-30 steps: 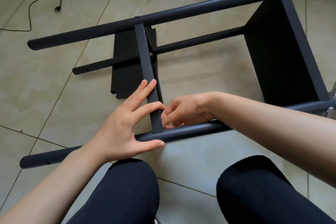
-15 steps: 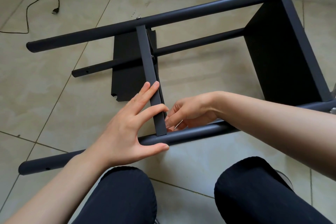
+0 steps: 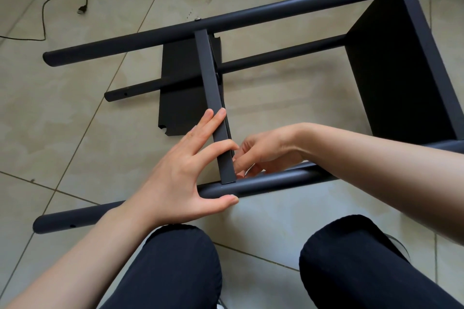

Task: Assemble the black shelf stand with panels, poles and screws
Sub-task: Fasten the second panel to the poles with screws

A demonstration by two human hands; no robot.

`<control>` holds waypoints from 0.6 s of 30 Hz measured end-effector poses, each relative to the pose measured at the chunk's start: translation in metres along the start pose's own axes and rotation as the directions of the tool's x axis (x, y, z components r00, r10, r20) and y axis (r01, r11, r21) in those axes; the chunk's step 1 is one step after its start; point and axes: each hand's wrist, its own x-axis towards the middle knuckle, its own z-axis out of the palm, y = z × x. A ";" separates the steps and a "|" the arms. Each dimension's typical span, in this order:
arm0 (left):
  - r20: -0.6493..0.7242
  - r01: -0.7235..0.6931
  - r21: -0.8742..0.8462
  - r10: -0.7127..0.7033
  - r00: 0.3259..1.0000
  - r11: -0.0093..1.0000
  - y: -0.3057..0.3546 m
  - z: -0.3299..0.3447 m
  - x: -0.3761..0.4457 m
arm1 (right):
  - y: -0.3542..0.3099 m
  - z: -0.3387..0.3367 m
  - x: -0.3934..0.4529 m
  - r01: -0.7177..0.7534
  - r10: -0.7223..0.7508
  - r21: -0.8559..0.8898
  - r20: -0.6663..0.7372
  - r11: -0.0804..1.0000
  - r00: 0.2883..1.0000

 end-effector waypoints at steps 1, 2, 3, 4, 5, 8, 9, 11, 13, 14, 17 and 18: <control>0.000 0.000 -0.002 0.000 1.000 1.000 0.000 0.000 0.000 | 0.000 0.000 0.001 -0.011 0.011 -0.006 -0.002 1.000 1.000; -0.001 0.000 -0.004 0.000 1.000 1.000 0.000 0.000 0.000 | 0.000 0.001 0.002 -0.019 0.019 -0.006 -0.004 1.000 1.000; -0.002 0.001 -0.006 -0.001 1.000 1.000 0.000 0.000 0.000 | 0.000 0.001 0.002 -0.023 0.023 -0.003 -0.003 1.000 1.000; -0.003 0.001 -0.007 -0.001 1.000 1.000 0.000 -0.001 0.000 | -0.001 0.001 0.001 -0.024 0.024 0.001 0.001 1.000 1.000; -0.001 0.002 -0.008 -0.002 1.000 1.000 0.000 0.000 0.000 | -0.001 0.000 0.000 -0.019 0.019 0.006 0.012 1.000 1.000; 0.000 0.000 0.001 0.000 1.000 1.000 0.000 0.000 0.000 | -0.003 -0.004 -0.004 0.011 -0.011 0.006 0.056 1.000 0.998; 0.000 0.000 0.004 0.000 1.000 1.000 -0.001 0.000 0.000 | -0.003 -0.005 -0.004 0.016 -0.016 0.006 0.058 1.000 0.998; 0.001 0.000 0.005 0.000 1.000 1.000 -0.001 0.000 0.000 | -0.003 -0.006 -0.004 0.008 -0.008 0.002 0.047 1.000 0.999; 0.000 -0.002 0.008 0.002 1.000 1.000 -0.001 0.000 0.000 | -0.003 -0.006 -0.003 -0.016 0.017 -0.016 0.032 1.000 0.999; 0.001 -0.004 0.009 0.004 1.000 1.000 -0.001 0.000 0.000 | -0.003 -0.005 -0.002 -0.028 0.029 -0.024 0.026 0.999 0.999; 0.006 -0.007 0.011 0.006 1.000 1.000 0.000 -0.001 0.000 | -0.004 -0.002 0.000 -0.048 0.048 -0.050 0.000 0.998 0.999; 0.006 -0.006 0.012 0.006 1.000 1.000 0.000 -0.001 0.000 | -0.004 -0.002 0.000 -0.049 0.049 -0.053 -0.007 0.997 0.999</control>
